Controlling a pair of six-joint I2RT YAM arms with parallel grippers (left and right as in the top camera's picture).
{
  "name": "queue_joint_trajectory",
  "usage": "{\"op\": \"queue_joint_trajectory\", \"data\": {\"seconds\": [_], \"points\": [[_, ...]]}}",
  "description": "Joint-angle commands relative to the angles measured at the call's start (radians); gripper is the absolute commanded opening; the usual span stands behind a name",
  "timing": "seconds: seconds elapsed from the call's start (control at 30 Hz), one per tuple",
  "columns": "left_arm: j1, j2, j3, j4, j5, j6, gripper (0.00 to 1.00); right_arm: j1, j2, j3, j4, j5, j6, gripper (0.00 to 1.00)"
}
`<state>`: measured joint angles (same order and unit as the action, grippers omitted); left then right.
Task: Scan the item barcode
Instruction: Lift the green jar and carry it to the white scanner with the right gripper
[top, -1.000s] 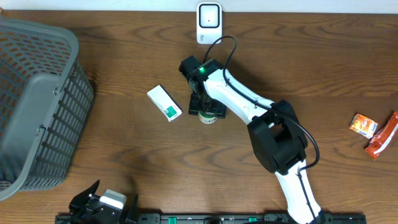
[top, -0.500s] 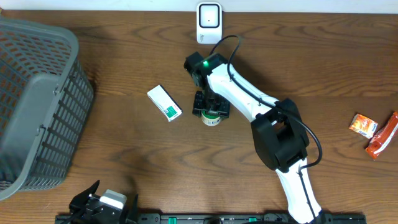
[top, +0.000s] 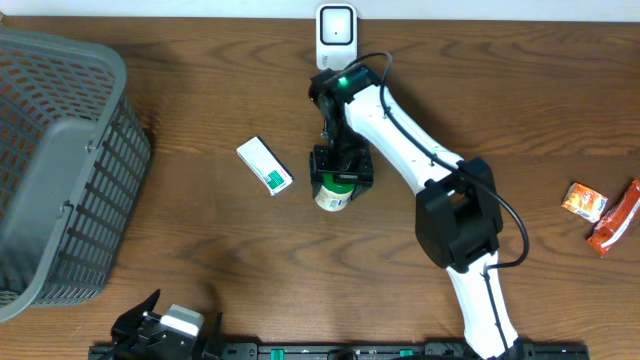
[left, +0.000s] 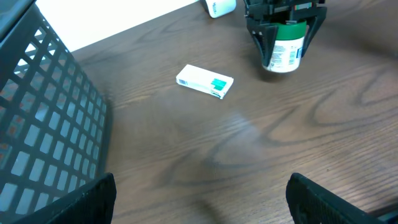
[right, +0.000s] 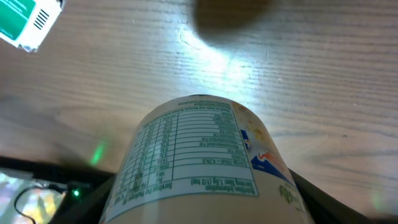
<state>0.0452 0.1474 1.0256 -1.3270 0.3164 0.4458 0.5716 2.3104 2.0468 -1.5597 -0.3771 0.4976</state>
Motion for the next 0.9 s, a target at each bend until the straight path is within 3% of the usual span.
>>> {"op": "queue_joint_trajectory", "data": {"seconds": [0.0, 0.1, 0.33, 0.87], "points": [[0.004, -0.006, 0.005, 0.003, 0.015, 0.006, 0.86, -0.016, 0.005, 0.021, -0.019, -0.047, -0.051, 0.66], [0.004, -0.006, 0.005, 0.003, 0.015, 0.006, 0.86, -0.017, 0.005, 0.021, 0.024, -0.046, -0.076, 0.66], [0.004, -0.006, 0.005, 0.003, 0.015, 0.006, 0.86, -0.043, 0.005, 0.021, 0.420, 0.026, -0.103, 0.69], [0.004, -0.006, 0.005, 0.003, 0.015, 0.006, 0.86, -0.219, 0.006, 0.021, 1.104, 0.036, -0.102, 0.69]]}}
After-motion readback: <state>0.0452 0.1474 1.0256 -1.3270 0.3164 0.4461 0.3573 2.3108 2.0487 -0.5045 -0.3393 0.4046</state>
